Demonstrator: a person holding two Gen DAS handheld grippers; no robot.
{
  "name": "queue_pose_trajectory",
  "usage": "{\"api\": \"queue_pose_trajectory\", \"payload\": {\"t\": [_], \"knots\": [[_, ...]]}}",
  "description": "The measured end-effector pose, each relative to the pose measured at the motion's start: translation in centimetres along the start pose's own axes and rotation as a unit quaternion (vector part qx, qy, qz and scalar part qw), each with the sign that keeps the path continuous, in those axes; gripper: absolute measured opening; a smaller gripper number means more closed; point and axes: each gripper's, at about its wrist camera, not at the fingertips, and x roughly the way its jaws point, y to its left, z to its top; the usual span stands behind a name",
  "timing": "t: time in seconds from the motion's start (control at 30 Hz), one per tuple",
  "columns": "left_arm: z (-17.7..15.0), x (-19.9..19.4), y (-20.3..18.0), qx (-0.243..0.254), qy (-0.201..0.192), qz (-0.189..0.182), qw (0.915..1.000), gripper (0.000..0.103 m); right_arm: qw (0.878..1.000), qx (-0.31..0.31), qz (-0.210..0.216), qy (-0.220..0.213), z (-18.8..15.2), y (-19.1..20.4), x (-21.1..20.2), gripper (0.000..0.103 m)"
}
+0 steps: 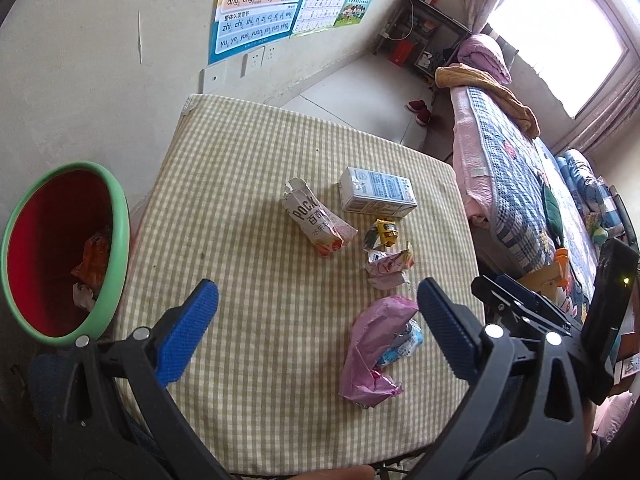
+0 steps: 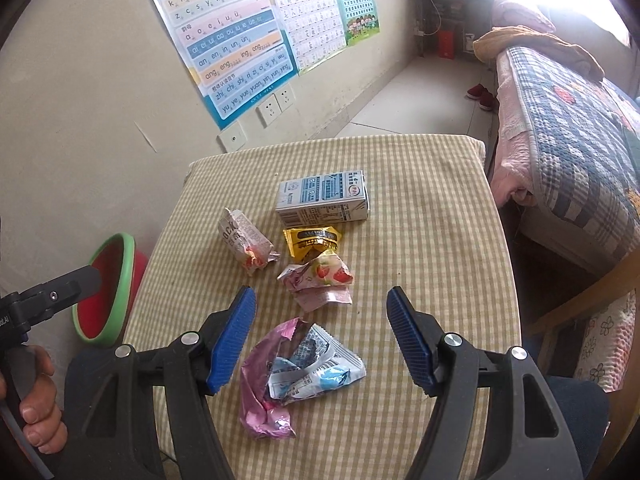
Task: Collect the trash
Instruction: 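Move both open tools back over the remaining items, then grasp the white Pocky box with left tool while right tool grasps strawberry-print wrapper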
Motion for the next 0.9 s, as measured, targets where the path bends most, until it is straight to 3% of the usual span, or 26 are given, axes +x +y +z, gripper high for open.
{"api": "queue_pose_trajectory", "payload": {"t": [0.23, 0.47, 0.9], "knots": [[1.2, 3.2, -0.4, -0.002, 0.022, 0.002, 0.9997, 0.097, 1.0, 0.007, 0.007, 0.029, 0.4, -0.6, 2.7, 0.067], [2.6, 7.2, -0.5, 0.003, 0.049, 0.006, 0.9988, 0.097, 0.998, 0.006, 0.013, 0.067, 0.4, 0.0, 6.6, 0.074], [4.6, 14.2, 1.6, -0.027, 0.095, 0.015, 0.995, 0.097, 0.994, 0.028, 0.006, 0.103, 1.0, -0.8, 12.0, 0.075]]}}
